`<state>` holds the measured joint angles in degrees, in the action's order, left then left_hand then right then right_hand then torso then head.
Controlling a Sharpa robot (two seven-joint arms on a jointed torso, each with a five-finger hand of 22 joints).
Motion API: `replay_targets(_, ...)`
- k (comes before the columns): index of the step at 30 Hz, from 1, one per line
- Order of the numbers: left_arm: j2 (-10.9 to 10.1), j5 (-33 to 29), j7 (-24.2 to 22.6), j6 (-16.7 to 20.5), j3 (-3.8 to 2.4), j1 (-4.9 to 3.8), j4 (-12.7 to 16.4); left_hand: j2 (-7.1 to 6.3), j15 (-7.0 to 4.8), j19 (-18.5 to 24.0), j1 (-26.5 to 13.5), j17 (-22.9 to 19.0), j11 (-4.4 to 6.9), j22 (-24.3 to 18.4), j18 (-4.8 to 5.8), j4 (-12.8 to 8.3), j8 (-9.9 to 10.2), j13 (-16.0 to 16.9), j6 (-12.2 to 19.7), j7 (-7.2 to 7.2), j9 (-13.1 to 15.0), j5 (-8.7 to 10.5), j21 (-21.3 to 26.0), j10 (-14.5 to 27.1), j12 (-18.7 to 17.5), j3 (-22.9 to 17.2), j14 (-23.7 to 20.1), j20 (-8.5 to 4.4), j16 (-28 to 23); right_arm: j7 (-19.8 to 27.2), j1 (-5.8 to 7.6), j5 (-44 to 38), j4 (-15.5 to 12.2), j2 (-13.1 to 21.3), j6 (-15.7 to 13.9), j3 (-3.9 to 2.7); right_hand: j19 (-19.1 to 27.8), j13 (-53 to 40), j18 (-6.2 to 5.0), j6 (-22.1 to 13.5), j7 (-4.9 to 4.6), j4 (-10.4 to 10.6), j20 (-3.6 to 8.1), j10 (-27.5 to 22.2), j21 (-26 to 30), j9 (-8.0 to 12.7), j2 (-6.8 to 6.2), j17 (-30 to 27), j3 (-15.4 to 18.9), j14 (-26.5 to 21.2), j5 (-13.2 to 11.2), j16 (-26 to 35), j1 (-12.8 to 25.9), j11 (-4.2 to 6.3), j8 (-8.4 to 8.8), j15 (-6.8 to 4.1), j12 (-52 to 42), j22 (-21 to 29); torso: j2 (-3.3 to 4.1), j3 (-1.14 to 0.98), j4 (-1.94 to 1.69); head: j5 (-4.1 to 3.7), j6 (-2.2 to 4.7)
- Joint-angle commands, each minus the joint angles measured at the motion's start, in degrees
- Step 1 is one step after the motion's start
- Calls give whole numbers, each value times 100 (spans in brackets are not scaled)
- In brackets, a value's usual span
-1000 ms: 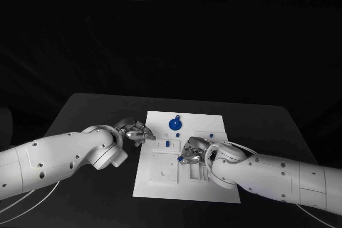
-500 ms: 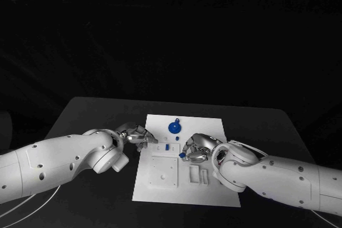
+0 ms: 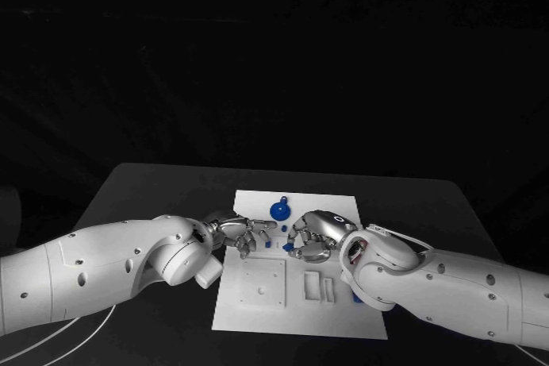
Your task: Assemble the parts on the task board
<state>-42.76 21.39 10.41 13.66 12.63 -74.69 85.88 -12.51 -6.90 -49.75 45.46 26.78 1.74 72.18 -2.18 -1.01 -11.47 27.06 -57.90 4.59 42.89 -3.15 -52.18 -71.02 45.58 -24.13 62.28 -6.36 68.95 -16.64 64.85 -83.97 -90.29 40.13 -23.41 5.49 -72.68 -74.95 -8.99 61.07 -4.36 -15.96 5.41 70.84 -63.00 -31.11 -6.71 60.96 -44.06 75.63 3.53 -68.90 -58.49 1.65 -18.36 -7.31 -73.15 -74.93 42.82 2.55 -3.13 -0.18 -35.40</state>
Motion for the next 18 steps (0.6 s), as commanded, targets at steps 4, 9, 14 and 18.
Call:
replay_targets(4, 108, -300, 190, -277, -1, -5, 46, -28, 3, 59, -107, 4, -6, -13, -47, 72, 39, -4, 28, 10, -20, 30, 63, 40, -54, 95, -48, -598, -33, 150, 7, -342, -29, -59, -31, -23, -16, -28, -601, 66, -11, 1, -12, 41, -26, 5, -8, 3, -34, -4, -40, -29, -43, 18, -23, -55, -37, -87, 9, 0, -8, 32, 26)
replay_targets(9, 135, -109, 294, -297, -1, -5, 56, -51, 2, 57, -73, 10, 1, -13, -56, 91, 21, 1, -11, 1, -18, 30, 73, 37, -61, 106, -48, -597, -34, 149, 12, -362, -52, -66, -49, -43, -17, -29, -601, 67, -10, 5, -11, 44, -27, 4, -11, 3, -39, -4, -39, -29, -47, 19, -23, -56, -37, -86, 10, 4, -6, 29, 25)
replay_targets(14, 158, 100, 413, -279, 0, -5, 60, -61, -7, 35, 36, 34, 47, -2, -66, 131, -88, 23, -186, -51, 21, 30, 80, 12, -66, 158, -32, -594, -25, 141, 18, -397, -97, -54, -76, -75, -19, -29, -601, 69, -10, 7, -11, 46, -28, 3, -16, 3, -43, -3, -39, -29, -50, 19, -24, -56, -37, -86, 8, 7, -7, 21, 22)
replay_targets(18, 168, 164, 449, -286, 0, -5, 61, -33, -13, 20, 115, 48, 76, 6, -68, 133, -174, 39, -282, -84, 58, 31, 82, -6, -65, 213, -19, -593, -19, 135, 28, -415, -121, -42, -85, -101, -20, -30, -601, 70, -10, 9, -10, 49, -28, 2, -20, 3, -47, -3, -38, -29, -53, 19, -24, -56, -38, -86, 4, 7, -6, 16, 23)
